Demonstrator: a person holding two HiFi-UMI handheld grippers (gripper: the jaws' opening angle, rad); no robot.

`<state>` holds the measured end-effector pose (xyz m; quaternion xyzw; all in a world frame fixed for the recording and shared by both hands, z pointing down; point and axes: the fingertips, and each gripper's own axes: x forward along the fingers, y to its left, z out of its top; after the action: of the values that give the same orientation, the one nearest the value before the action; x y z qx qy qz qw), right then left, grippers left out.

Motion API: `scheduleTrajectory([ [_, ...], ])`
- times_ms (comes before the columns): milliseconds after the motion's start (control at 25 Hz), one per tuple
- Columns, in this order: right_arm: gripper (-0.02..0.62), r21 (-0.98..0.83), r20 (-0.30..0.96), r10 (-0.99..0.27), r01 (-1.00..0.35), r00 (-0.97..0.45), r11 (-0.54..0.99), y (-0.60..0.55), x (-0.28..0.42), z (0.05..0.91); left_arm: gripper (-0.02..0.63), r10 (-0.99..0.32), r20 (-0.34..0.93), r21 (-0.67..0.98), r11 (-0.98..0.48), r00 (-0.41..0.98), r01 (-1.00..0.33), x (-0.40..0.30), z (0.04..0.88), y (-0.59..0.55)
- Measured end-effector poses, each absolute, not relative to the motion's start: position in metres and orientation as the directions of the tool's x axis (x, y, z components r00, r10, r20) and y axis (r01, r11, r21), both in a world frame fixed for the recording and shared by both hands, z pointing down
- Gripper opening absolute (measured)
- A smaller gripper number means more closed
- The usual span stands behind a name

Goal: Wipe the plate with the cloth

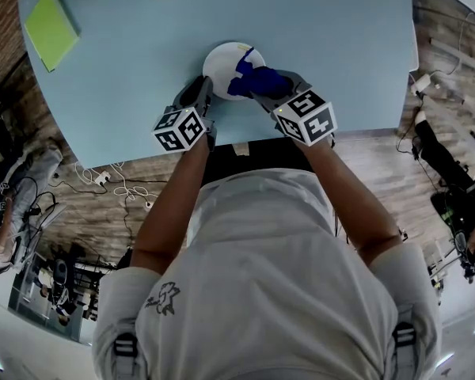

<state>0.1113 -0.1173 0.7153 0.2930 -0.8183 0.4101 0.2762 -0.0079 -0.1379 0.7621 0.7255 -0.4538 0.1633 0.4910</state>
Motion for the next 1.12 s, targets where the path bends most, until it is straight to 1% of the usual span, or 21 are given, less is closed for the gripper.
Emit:
scheduleTrajectory([
  [240, 0.156, -0.496, 0.694, -0.271, -0.716, -0.667, 0.491, -0.118, 0.113, 0.709, 0.054, -0.497, 0.685, 0.551, -0.126, 0.533, -0.825, -0.008, 0.756, -0.136],
  [440, 0.156, -0.471, 0.672, -0.324, -0.722, -0.666, 0.506, -0.121, 0.110, 0.691, 0.054, -0.533, 0.661, 0.524, -0.178, 0.529, -0.833, -0.018, 0.728, -0.144],
  [640, 0.156, -0.428, 0.631, -0.430, -0.752, -0.646, 0.502, -0.121, 0.108, 0.645, 0.048, -0.545, 0.595, 0.508, -0.315, 0.592, -0.801, -0.010, 0.666, -0.149],
  [680, 0.156, -0.415, 0.619, -0.461, -0.764, -0.635, 0.495, -0.119, 0.106, 0.635, 0.031, -0.543, 0.574, 0.509, -0.350, 0.613, -0.786, -0.009, 0.652, -0.147],
  [800, 0.156, -0.376, 0.576, -0.559, -0.801, -0.596, 0.466, -0.110, 0.092, 0.605, 0.008, -0.522, 0.492, 0.520, -0.466, 0.696, -0.716, -0.009, 0.605, -0.140],
  [880, 0.156, -0.355, 0.546, -0.613, -0.820, -0.571, 0.448, -0.100, 0.082, 0.582, 0.008, -0.492, 0.441, 0.516, -0.545, 0.751, -0.660, -0.012, 0.571, -0.128],
  [1000, 0.156, -0.320, 0.500, -0.683, -0.847, -0.532, 0.425, -0.083, 0.073, 0.549, 0.008, -0.448, 0.376, 0.465, -0.666, 0.811, -0.584, -0.019, 0.522, -0.110],
  [1120, 0.156, -0.288, 0.443, -0.751, -0.871, -0.490, 0.398, -0.066, 0.064, 0.518, 0.007, -0.416, 0.315, 0.431, -0.739, 0.853, -0.518, -0.030, 0.485, -0.092],
])
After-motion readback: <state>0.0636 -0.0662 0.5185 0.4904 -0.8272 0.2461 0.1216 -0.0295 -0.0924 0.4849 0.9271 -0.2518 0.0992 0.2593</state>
